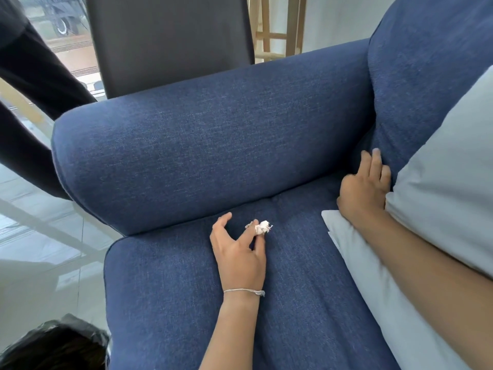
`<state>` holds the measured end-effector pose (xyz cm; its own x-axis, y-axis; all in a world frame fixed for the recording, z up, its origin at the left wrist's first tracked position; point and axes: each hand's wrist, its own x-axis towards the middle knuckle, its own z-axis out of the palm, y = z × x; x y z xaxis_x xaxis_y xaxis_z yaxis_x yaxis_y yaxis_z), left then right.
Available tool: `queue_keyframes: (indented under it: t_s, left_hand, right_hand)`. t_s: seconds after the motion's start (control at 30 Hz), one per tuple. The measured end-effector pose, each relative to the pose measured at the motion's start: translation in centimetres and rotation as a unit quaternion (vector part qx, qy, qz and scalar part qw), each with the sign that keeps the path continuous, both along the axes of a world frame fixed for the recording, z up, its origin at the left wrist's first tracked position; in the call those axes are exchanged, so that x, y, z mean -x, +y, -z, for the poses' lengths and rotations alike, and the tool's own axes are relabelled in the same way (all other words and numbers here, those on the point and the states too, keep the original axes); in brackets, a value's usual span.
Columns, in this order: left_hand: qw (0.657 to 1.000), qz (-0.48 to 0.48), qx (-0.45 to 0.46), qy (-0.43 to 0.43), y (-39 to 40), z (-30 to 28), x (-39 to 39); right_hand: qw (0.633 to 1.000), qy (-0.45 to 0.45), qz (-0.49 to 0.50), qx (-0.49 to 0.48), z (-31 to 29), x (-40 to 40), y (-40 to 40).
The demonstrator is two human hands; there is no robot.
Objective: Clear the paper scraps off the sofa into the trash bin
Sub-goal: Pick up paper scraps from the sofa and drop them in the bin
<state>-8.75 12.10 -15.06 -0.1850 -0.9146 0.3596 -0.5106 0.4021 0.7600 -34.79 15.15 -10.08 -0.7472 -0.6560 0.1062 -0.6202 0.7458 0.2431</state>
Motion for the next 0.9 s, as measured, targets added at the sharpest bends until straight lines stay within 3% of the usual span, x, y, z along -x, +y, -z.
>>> queue_keyframes:
  t_s: [0.2,0.37,0.53,0.67,0.77,0.9]
  left_hand:
    - [1.000,-0.001,-0.007,0.001,0.2,-0.3,0.0]
    - [1.000,0.002,-0.009,0.002,0.3,-0.4,-0.2]
    - [1.000,0.012,-0.022,-0.003,0.0,0.1,-0.3]
    - [1.000,0.015,-0.015,0.004,0.1,0.1,-0.3]
    - [1.000,0.014,-0.006,0.005,0.3,-0.3,-0.4]
    - [1.000,0.023,0.014,0.006,1.1,-0.9,-1.6]
  right_hand:
    - [1.000,0.007,-0.013,0.019,-1.3,0.2,0.4]
    - [0.999,0.014,-0.019,-0.047,-1.7,0.2,0.5]
    - [0.998,0.016,-0.049,-0.034,-1.8,-0.2,0.5]
    - [0.987,-0.036,-0.120,0.099,0.0,-1.7,0.4]
    - [0.948,-0.013,-0.241,0.210,0.5,-3.6,0.4]
    - [0.910,-0.070,-0.347,0.216,0.8,-6.6,0.4]
